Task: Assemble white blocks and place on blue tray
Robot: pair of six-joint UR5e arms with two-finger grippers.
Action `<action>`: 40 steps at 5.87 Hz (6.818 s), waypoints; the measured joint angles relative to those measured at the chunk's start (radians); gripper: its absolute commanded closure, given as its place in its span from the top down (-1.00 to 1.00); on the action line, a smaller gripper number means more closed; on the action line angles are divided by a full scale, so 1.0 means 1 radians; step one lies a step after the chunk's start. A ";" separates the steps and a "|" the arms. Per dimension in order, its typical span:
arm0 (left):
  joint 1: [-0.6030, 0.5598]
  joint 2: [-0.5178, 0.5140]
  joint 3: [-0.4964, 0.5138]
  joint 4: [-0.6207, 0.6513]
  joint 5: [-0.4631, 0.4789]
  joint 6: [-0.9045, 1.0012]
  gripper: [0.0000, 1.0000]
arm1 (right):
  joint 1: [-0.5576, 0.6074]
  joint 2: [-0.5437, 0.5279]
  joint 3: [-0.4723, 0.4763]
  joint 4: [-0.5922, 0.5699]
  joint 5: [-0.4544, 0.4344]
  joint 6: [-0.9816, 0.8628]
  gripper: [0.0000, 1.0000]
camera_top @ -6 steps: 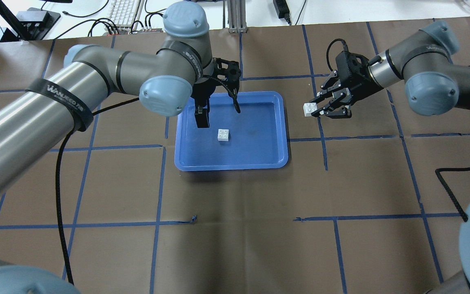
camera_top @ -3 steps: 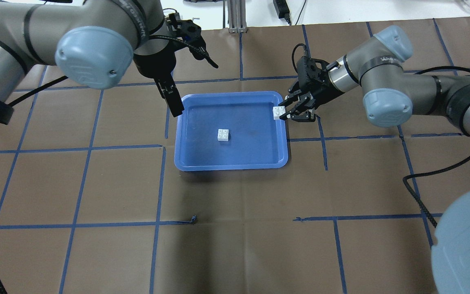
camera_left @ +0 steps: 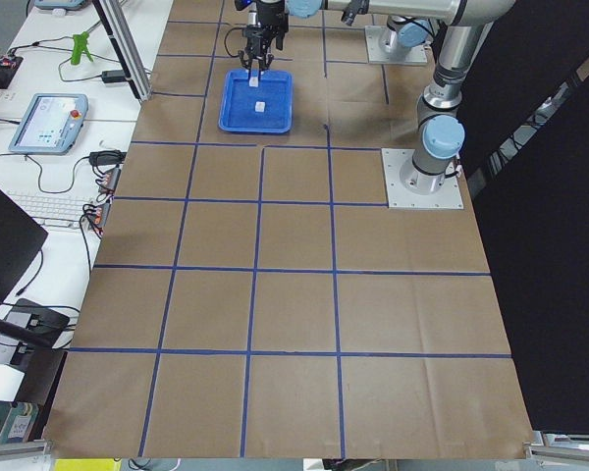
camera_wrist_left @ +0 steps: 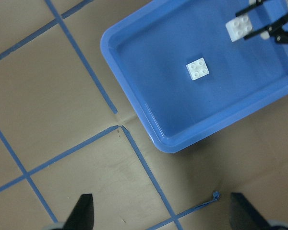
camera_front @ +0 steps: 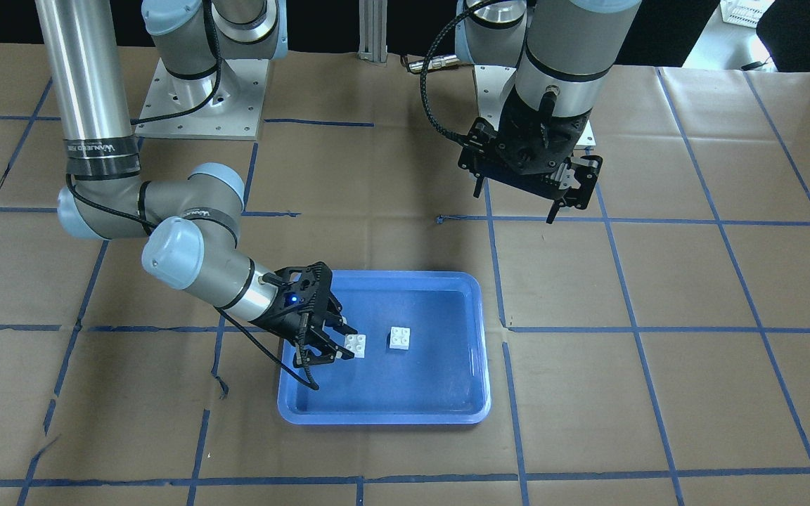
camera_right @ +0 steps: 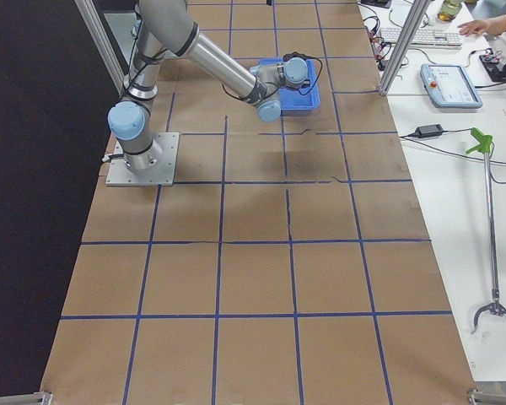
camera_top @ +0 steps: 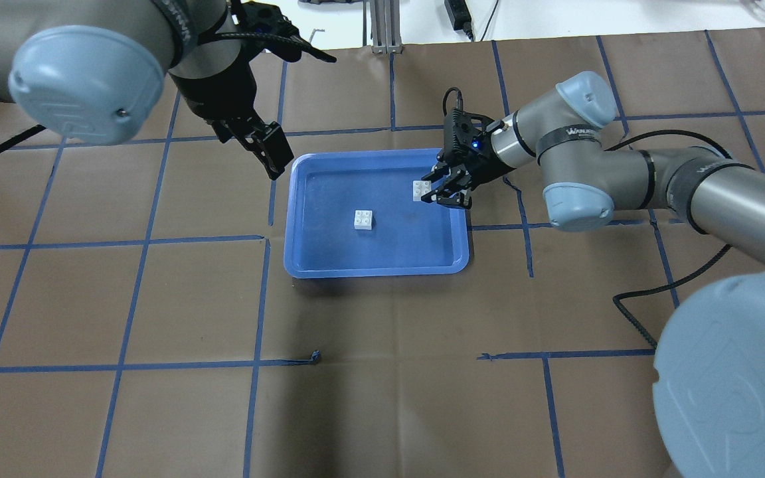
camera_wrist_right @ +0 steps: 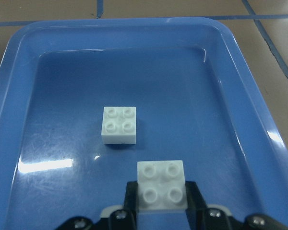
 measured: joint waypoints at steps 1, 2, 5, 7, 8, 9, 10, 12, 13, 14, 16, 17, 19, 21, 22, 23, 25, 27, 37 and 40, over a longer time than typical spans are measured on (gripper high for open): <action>0.004 0.004 -0.002 0.005 -0.003 -0.132 0.99 | 0.026 0.030 0.001 -0.053 -0.004 0.045 -0.58; 0.005 0.002 -0.009 0.008 -0.005 -0.184 0.99 | 0.040 0.041 0.004 -0.069 -0.009 0.059 -0.58; 0.007 0.007 -0.016 0.003 -0.008 -0.293 0.99 | 0.049 0.040 0.025 -0.074 -0.013 0.064 -0.58; 0.008 0.010 0.002 0.013 -0.002 -0.356 0.99 | 0.050 0.038 0.028 -0.073 -0.013 0.065 -0.58; 0.008 0.011 0.010 0.016 -0.002 -0.398 0.99 | 0.051 0.038 0.028 -0.074 -0.011 0.065 -0.58; 0.014 0.012 0.013 0.026 -0.002 -0.412 0.99 | 0.051 0.038 0.027 -0.074 -0.007 0.066 -0.58; 0.026 0.013 0.014 0.038 -0.002 -0.414 0.99 | 0.051 0.040 0.027 -0.075 -0.004 0.066 -0.55; 0.040 0.014 0.014 0.044 -0.008 -0.413 0.99 | 0.051 0.042 0.027 -0.075 -0.003 0.066 -0.45; 0.041 0.014 0.014 0.044 -0.009 -0.413 0.99 | 0.051 0.043 0.027 -0.075 -0.002 0.066 -0.36; 0.041 0.014 0.014 0.044 -0.009 -0.413 0.99 | 0.051 0.044 0.027 -0.076 -0.001 0.066 -0.25; 0.041 0.014 0.014 0.044 -0.009 -0.413 0.99 | 0.054 0.044 0.027 -0.077 0.000 0.067 -0.08; 0.041 0.014 0.014 0.044 -0.009 -0.413 0.99 | 0.055 0.044 0.027 -0.078 0.000 0.067 -0.06; 0.041 0.014 0.014 0.044 -0.008 -0.413 0.99 | 0.056 0.045 0.027 -0.078 0.001 0.067 -0.05; 0.041 0.014 0.014 0.044 -0.007 -0.413 0.99 | 0.056 0.046 0.027 -0.075 0.001 0.067 -0.04; 0.041 0.014 0.014 0.044 -0.007 -0.413 0.99 | 0.056 0.046 0.028 -0.073 0.000 0.067 -0.03; 0.041 0.014 0.014 0.044 -0.007 -0.413 0.99 | 0.056 0.046 0.028 -0.072 0.000 0.067 0.26; 0.043 0.024 0.013 0.044 -0.009 -0.413 0.99 | 0.056 0.045 0.025 -0.075 0.000 0.068 0.30; 0.046 0.030 0.010 0.043 -0.009 -0.413 0.99 | 0.056 0.044 0.022 -0.076 0.001 0.067 0.99; 0.046 0.033 0.002 0.043 -0.002 -0.413 0.99 | -0.096 -0.351 -0.347 0.946 -0.557 0.805 1.00; 0.047 0.036 -0.002 0.043 -0.003 -0.413 0.99 | -0.119 -0.502 -0.362 1.144 -0.632 1.266 1.00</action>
